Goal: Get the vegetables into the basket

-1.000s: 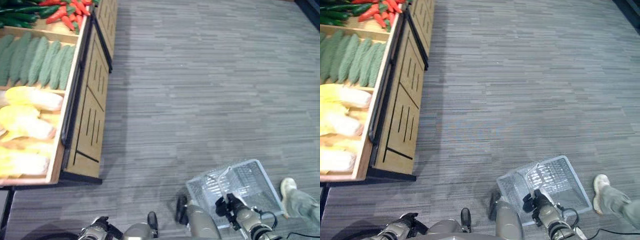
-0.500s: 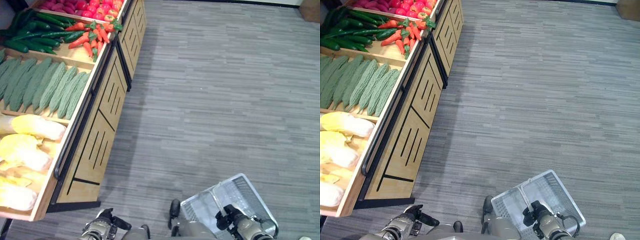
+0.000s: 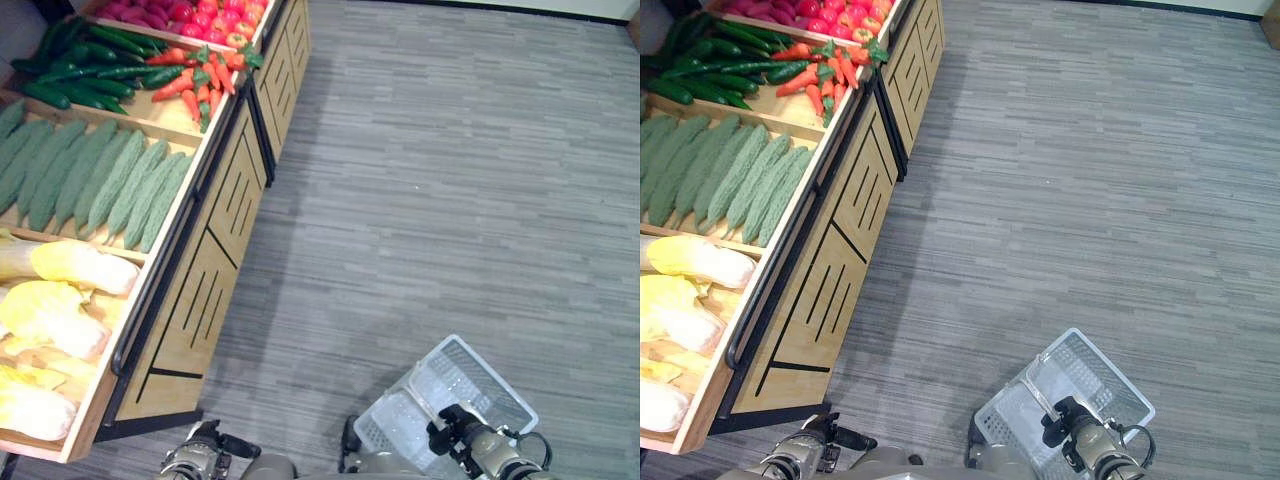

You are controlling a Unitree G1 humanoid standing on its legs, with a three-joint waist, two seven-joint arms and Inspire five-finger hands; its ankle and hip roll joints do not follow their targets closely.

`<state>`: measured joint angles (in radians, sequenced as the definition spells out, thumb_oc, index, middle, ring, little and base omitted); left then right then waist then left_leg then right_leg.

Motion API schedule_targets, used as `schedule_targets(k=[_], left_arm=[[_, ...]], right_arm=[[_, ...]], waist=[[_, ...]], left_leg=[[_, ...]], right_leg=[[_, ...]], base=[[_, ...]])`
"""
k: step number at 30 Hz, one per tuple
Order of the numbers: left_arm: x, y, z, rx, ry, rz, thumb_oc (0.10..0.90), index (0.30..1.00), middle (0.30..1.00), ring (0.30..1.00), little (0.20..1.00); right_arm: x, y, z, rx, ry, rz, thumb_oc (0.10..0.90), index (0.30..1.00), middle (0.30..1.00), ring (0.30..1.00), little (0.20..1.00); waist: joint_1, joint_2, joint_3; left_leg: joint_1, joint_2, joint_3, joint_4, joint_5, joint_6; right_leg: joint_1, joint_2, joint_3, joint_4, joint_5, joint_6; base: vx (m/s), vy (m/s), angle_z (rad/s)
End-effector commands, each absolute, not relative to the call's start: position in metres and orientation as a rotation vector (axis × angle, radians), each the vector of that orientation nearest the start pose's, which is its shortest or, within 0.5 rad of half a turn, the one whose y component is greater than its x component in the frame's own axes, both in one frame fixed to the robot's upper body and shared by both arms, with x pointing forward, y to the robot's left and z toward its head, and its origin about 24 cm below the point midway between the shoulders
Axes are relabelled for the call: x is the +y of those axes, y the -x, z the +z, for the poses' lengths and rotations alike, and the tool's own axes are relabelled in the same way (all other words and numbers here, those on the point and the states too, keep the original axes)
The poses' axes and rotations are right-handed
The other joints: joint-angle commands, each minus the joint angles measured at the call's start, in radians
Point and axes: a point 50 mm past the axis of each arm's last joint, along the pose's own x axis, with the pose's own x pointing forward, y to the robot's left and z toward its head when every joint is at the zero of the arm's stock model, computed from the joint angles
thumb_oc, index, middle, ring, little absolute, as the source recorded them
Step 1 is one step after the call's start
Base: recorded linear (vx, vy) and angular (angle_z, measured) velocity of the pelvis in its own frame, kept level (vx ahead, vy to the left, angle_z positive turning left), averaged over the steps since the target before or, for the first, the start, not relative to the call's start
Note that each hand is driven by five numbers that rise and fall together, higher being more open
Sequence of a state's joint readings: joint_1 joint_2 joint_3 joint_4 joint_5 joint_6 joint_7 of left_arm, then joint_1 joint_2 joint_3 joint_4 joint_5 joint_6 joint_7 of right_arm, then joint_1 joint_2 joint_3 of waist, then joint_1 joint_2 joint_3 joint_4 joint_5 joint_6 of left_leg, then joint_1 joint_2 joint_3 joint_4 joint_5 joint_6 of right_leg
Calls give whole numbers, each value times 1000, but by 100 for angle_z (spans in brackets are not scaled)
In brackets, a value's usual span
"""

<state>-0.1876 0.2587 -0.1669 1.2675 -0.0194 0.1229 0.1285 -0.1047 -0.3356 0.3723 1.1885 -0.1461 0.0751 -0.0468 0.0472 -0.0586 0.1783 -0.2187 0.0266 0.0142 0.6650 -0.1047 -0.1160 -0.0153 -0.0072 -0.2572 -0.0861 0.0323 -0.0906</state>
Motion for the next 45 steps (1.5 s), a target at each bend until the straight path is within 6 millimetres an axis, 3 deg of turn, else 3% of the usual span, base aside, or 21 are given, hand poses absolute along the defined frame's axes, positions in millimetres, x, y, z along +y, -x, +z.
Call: schedule_targets(k=[1, 3, 5, 8, 10, 14, 19, 23, 24, 25, 27, 29, 31, 35, 37, 38, 39, 40, 42, 43, 45], left_arm=[[247, -124, -151, 1287, -467, 138, 900, 1000, 1000, 1000, 1000], [247, -123, -152, 1283, -480, 133, 900, 1000, 1000, 1000, 1000], [247, -121, -152, 1285, -490, 133, 900, 1000, 1000, 1000, 1000], [247, -116, -153, 1293, -491, 130, 900, 1000, 1000, 1000, 1000], [247, -107, -156, 1325, -489, 118, 900, 1000, 1000, 1000, 1000], [248, -103, -157, 1340, -499, 108, 900, 1000, 1000, 1000, 1000], [254, -109, -154, 1321, -504, 136, 900, 1000, 1000, 1000, 1000], [256, -111, -152, 1315, -506, 137, 900, 1000, 1000, 1000, 1000], [258, -114, -151, 1303, -497, 152, 900, 1000, 1000, 1000, 1000], [258, -114, -151, 1303, -497, 152, 900, 1000, 1000, 1000, 1000], [261, -115, -150, 1304, -482, 174, 900, 1000, 1000, 1000, 1000], [262, -117, -149, 1300, -473, 180, 900, 1000, 1000, 1000, 1000], [262, -117, -149, 1301, -467, 187, 900, 1000, 1000, 1000, 1000], [262, -118, -149, 1302, -478, 178, 900, 1000, 1000, 1000, 1000], [260, -124, -147, 1286, -493, 171, 900, 1000, 1000, 1000, 1000], [260, -124, -147, 1286, -493, 171, 900, 1000, 1000, 1000, 1000], [260, -124, -148, 1289, -498, 168, 900, 1000, 1000, 1000, 1000], [260, -123, -148, 1294, -504, 163, 900, 1000, 1000, 1000, 1000], [262, -120, -148, 1302, -511, 160, 900, 1000, 1000, 1000, 1000], [263, -119, -148, 1308, -514, 161, 900, 1000, 1000, 1000, 1000], [263, -117, -149, 1320, -517, 158, 900, 1000, 1000, 1000, 1000]], right_arm=[[-277, -125, -139, 1201, 746, 91, 400, 300, 300, 300, 300], [-278, -121, -140, 1208, 758, 92, 400, 300, 300, 300, 300], [-279, -119, -140, 1206, 762, 92, 400, 300, 300, 300, 300], [-279, -118, -140, 1207, 758, 87, 400, 300, 300, 300, 300], [-272, -120, -142, 1201, 760, 119, 400, 300, 300, 300, 300], [-266, -121, -144, 1204, 738, 111, 400, 300, 300, 300, 300], [-254, -127, -146, 1193, 731, 139, 400, 300, 300, 300, 300], [-252, -129, -146, 1186, 725, 144, 400, 300, 300, 300, 300], [-249, -131, -146, 1179, 719, 146, 400, 300, 300, 300, 300], [-249, -131, -146, 1179, 719, 146, 400, 300, 300, 300, 300], [-247, -132, -147, 1178, 714, 156, 400, 300, 300, 300, 300], [-247, -133, -146, 1170, 712, 159, 400, 300, 300, 300, 300], [-247, -136, -145, 1158, 709, 154, 400, 300, 300, 300, 300], [-245, -134, -145, 1159, 695, 155, 400, 300, 300, 300, 300], [-247, -136, -144, 1146, 695, 148, 400, 300, 300, 300, 300], [-247, -136, -144, 1146, 695, 148, 400, 300, 300, 300, 300], [-247, -136, -144, 1145, 699, 150, 400, 300, 300, 300, 300], [-247, -136, -144, 1145, 700, 151, 400, 300, 300, 300, 300], [-249, -136, -143, 1144, 700, 146, 400, 300, 300, 300, 300], [-249, -136, -143, 1142, 700, 146, 400, 300, 300, 300, 300], [-250, -133, -144, 1147, 694, 143, 400, 300, 300, 300, 300]], waist=[[-12, -24, 99], [-23, -29, 90], [-30, -20, 82], [-37, -10, 76], [-31, -5, 57], [-17, -1, 31], [3, 2, 18], [12, 2, 13], [19, 3, 15], [19, 3, 14], [25, 2, 32], [25, -2, 50], [24, -1, 65], [28, 18, 66], [26, 41, 67], [27, 42, 67], [26, 44, 61], [24, 43, 57], [17, 40, 49], [14, 34, 46], [3, 26, 41]], left_leg=[[46, -17, 41, -334, 29, 88], [50, -14, 27, -550, 72, 87], [73, -6, 9, -715, 170, 69], [62, 2, 33, -752, 198, 50], [101, 3, 73, -752, 167, 59], [137, -24, 83, -752, 124, 94], [177, -57, 100, -752, 69, 149], [190, -68, 105, -752, 53, 164], [204, -78, 106, -752, 37, 181], [204, -78, 106, -752, 37, 181], [243, -103, 88, -752, 25, 205], [269, -126, 58, -752, 23, 223], [287, -139, 25, -752, 23, 232], [299, -128, -21, -752, 33, 234], [290, -110, -76, -727, 40, 225], [289, -110, -75, -727, 40, 225], [283, -109, -110, -723, 43, 214], [280, -110, -131, -725, 47, 209], [278, -112, -179, -735, 53, 193], [283, -115, -205, -736, 54, 185], [285, -115, -263, -737, 59, 171]], right_leg=[[47, 2, -2, 14, -108, 112], [40, -8, -19, 20, -112, 115], [50, -4, -30, 20, -119, 113], [71, -8, -40, 20, -127, 116], [92, -19, -30, 29, -142, 131], [98, -53, 1, 46, -129, 164], [81, -94, 28, 122, -128, 203], [64, -109, 26, 172, -114, 219], [26, -125, 19, 276, -98, 232], [26, -125, 19, 276, -98, 232], [-44, -162, 17, 505, -41, 246], [-93, -179, 41, 643, -6, 239], [-142, -163, 99, 717, 2, 225], [-161, -142, 128, 619, 0, 201], [-124, -88, 215, 340, 25, 197], [-124, -87, 216, 338, 26, 197], [-125, -69, 282, 216, 47, 206], [-128, -64, 316, 175, 60, 210], [-139, -48, 382, 134, 58, 220], [-138, -44, 385, 146, 56, 226], [-116, -43, 375, 169, -9, 210]], base=[[34, 43, 49], [52, 91, 49], [91, 159, 33], [140, 197, 31], [265, 323, -6], [225, 335, -25], [181, 313, -5], [98, 217, -2], [57, 184, -8], [112, 337, -16], [106, 268, -15], [81, 184, 23], [57, 146, 56], [55, 62, 85], [71, -25, 37], [79, -80, 95], [85, -112, 95], [113, -171, 107], [121, -207, 79], [187, -298, 132], [184, -335, 130]])
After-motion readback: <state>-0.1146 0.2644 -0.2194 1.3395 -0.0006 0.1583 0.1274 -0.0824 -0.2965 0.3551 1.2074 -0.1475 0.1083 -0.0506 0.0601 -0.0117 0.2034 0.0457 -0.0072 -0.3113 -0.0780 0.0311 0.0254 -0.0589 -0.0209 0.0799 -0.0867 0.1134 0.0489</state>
